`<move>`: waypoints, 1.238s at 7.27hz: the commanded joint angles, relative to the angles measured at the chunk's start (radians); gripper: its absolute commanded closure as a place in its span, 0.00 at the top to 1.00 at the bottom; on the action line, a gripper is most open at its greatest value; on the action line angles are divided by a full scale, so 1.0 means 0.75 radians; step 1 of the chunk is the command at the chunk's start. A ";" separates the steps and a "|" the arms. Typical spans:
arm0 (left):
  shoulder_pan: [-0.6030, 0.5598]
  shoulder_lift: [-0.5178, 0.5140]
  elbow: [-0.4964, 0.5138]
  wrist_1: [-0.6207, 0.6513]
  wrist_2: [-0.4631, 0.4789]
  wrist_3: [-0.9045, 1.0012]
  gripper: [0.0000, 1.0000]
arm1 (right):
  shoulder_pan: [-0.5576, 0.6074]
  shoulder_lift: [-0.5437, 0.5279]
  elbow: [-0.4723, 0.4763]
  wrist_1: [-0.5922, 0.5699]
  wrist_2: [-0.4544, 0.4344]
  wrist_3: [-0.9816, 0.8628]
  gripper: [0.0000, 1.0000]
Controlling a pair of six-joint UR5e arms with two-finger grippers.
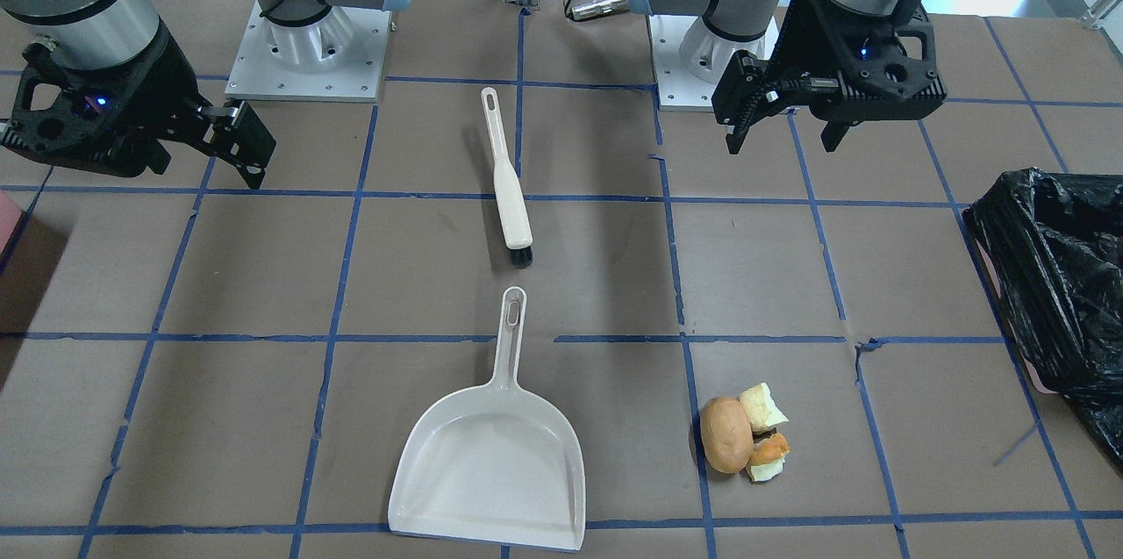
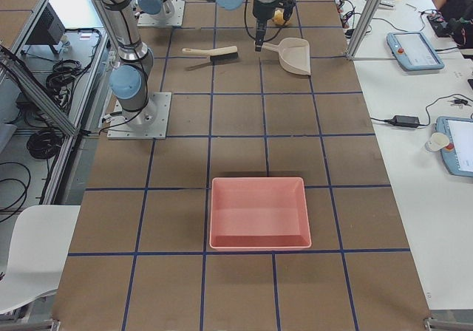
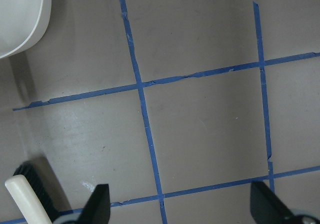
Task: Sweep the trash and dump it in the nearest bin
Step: 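Move the right gripper down to the white brush handle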
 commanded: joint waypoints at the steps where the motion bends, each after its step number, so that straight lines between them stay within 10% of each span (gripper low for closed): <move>1: 0.002 -0.007 0.004 0.000 -0.006 0.001 1.00 | 0.006 0.064 -0.013 -0.112 0.076 0.003 1.00; 6: -0.014 -0.037 -0.039 0.010 -0.012 0.012 1.00 | 0.392 0.176 0.091 -0.332 0.063 0.369 0.99; 9: -0.010 -0.040 -0.041 0.055 -0.016 0.018 1.00 | 0.446 -0.250 0.599 -0.542 0.083 0.471 0.99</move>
